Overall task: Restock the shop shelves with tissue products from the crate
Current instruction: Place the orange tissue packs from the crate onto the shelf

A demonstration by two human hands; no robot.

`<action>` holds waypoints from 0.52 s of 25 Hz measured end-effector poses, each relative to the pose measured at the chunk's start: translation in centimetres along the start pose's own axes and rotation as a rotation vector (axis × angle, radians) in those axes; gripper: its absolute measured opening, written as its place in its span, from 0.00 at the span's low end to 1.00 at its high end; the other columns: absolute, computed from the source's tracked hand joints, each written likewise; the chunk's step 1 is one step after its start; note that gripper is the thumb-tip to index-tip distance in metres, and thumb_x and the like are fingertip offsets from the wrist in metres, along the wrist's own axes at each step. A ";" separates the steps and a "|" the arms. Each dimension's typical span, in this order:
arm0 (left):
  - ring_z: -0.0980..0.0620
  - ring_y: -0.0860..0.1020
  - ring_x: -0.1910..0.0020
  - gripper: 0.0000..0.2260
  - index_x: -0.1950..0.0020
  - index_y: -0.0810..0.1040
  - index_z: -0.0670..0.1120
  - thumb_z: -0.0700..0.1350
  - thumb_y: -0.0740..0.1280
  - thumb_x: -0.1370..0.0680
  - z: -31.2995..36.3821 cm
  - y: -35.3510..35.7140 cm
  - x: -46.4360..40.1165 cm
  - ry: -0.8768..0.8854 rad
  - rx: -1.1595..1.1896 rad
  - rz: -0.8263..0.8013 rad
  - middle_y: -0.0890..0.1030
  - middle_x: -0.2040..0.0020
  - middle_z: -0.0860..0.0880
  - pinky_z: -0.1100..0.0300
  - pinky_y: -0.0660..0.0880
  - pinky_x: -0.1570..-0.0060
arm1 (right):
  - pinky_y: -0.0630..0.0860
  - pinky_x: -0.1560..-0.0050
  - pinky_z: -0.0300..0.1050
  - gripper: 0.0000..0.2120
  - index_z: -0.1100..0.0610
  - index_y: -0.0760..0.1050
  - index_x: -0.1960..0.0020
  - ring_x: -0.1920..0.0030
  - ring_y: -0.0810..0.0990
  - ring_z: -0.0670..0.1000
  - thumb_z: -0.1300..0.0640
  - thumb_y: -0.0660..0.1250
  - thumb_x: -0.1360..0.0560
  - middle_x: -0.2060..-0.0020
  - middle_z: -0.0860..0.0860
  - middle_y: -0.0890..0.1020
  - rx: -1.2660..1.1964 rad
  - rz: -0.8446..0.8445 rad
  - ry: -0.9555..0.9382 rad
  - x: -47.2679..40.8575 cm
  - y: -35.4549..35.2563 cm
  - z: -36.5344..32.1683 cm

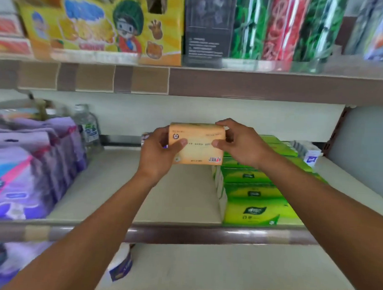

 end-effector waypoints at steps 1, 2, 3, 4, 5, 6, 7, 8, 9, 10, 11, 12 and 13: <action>0.53 0.81 0.48 0.16 0.40 0.76 0.46 0.43 0.73 0.26 -1.6 0.3 -1.6 -0.014 -0.018 -0.013 0.83 0.49 0.51 0.53 0.80 0.48 | 0.76 0.48 0.44 0.22 0.50 0.70 0.34 0.48 0.80 0.51 0.53 0.70 0.25 0.47 0.51 0.82 0.072 -0.008 0.015 -1.7 0.8 0.6; 0.52 0.81 0.47 0.18 0.38 0.75 0.45 0.44 0.73 0.26 -3.4 0.8 -3.0 -0.029 -0.034 -0.035 0.83 0.48 0.50 0.53 0.80 0.48 | 0.75 0.49 0.43 0.21 0.51 0.71 0.35 0.48 0.80 0.52 0.53 0.71 0.26 0.47 0.52 0.82 0.156 -0.022 0.028 -3.2 1.6 1.3; 0.51 0.81 0.46 0.18 0.37 0.75 0.45 0.44 0.72 0.25 -5.0 1.4 -4.1 -0.042 -0.047 -0.065 0.83 0.47 0.50 0.56 0.80 0.49 | 0.74 0.51 0.43 0.20 0.53 0.73 0.37 0.48 0.79 0.52 0.52 0.71 0.26 0.47 0.53 0.82 0.250 -0.047 0.036 -4.6 2.5 2.0; 0.51 0.81 0.46 0.17 0.37 0.75 0.44 0.44 0.72 0.25 -6.5 2.0 -5.0 -0.059 -0.054 -0.090 0.82 0.47 0.50 0.60 0.79 0.51 | 0.72 0.53 0.43 0.19 0.54 0.73 0.38 0.48 0.78 0.53 0.51 0.71 0.27 0.47 0.54 0.81 0.343 -0.080 0.043 -5.8 3.4 2.6; 0.51 0.80 0.47 0.17 0.37 0.75 0.45 0.44 0.71 0.24 -8.1 2.4 -5.5 -0.086 -0.057 -0.100 0.82 0.46 0.50 0.64 0.78 0.54 | 0.71 0.54 0.43 0.19 0.55 0.74 0.39 0.48 0.78 0.54 0.50 0.71 0.27 0.46 0.55 0.80 0.425 -0.115 0.052 -6.7 4.3 3.2; 0.52 0.80 0.47 0.18 0.36 0.74 0.45 0.45 0.71 0.24 -9.5 2.8 -5.9 -0.118 -0.050 -0.102 0.81 0.45 0.50 0.66 0.77 0.55 | 0.70 0.55 0.44 0.19 0.54 0.74 0.39 0.47 0.77 0.55 0.49 0.71 0.27 0.45 0.55 0.79 0.503 -0.145 0.058 -7.5 5.1 3.8; 0.53 0.80 0.47 0.19 0.35 0.73 0.46 0.45 0.71 0.24 -11.1 3.2 -6.1 -0.151 -0.041 -0.103 0.81 0.44 0.50 0.65 0.77 0.54 | 0.70 0.56 0.44 0.19 0.54 0.74 0.40 0.47 0.76 0.55 0.48 0.71 0.27 0.45 0.56 0.78 0.578 -0.180 0.061 -8.2 5.9 4.3; 0.54 0.79 0.47 0.20 0.34 0.72 0.47 0.44 0.71 0.24 -12.4 3.5 -6.1 -0.179 -0.038 -0.101 0.80 0.44 0.51 0.62 0.78 0.51 | 0.69 0.56 0.44 0.19 0.55 0.74 0.40 0.47 0.76 0.55 0.48 0.70 0.27 0.45 0.56 0.78 0.651 -0.216 0.057 -8.6 6.8 4.6; 0.53 0.79 0.47 0.20 0.34 0.71 0.48 0.44 0.71 0.24 -13.5 3.7 -6.1 -0.198 -0.048 -0.100 0.79 0.44 0.52 0.57 0.78 0.47 | 0.70 0.57 0.44 0.19 0.56 0.73 0.40 0.48 0.75 0.54 0.48 0.70 0.27 0.45 0.57 0.77 0.718 -0.245 0.050 -8.9 7.5 4.8; 0.52 0.79 0.46 0.21 0.33 0.70 0.49 0.44 0.71 0.24 -14.5 4.1 -6.2 -0.213 -0.057 -0.102 0.79 0.45 0.52 0.53 0.78 0.45 | 0.70 0.57 0.43 0.19 0.57 0.73 0.40 0.51 0.73 0.53 0.48 0.69 0.26 0.45 0.57 0.76 0.777 -0.265 0.044 -9.2 8.1 5.0; 0.52 0.79 0.47 0.22 0.33 0.68 0.50 0.44 0.71 0.24 -15.2 4.4 -6.1 -0.228 -0.059 -0.100 0.79 0.44 0.51 0.51 0.78 0.44 | 0.69 0.57 0.44 0.19 0.57 0.72 0.39 0.52 0.70 0.51 0.49 0.69 0.26 0.45 0.57 0.75 0.825 -0.281 0.042 -9.4 8.7 5.2; 0.51 0.79 0.48 0.23 0.32 0.67 0.50 0.44 0.71 0.24 -15.5 4.7 -6.2 -0.238 -0.062 -0.096 0.79 0.45 0.50 0.51 0.78 0.45 | 0.70 0.56 0.44 0.19 0.57 0.72 0.38 0.53 0.68 0.51 0.49 0.68 0.25 0.44 0.58 0.74 0.860 -0.295 0.042 -9.7 9.0 5.5; 0.51 0.79 0.49 0.23 0.31 0.66 0.51 0.44 0.71 0.24 -15.7 4.9 -6.3 -0.241 -0.072 -0.092 0.79 0.45 0.49 0.53 0.78 0.47 | 0.71 0.55 0.45 0.20 0.57 0.72 0.38 0.52 0.68 0.51 0.49 0.68 0.25 0.43 0.58 0.73 0.882 -0.305 0.049 -10.0 9.3 5.8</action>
Point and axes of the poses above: each hand's wrist, its own x-axis away from the middle knuckle, its own y-axis out of the palm, z = x × y, the point moved 10 cm from there along -x, towards the middle knuckle
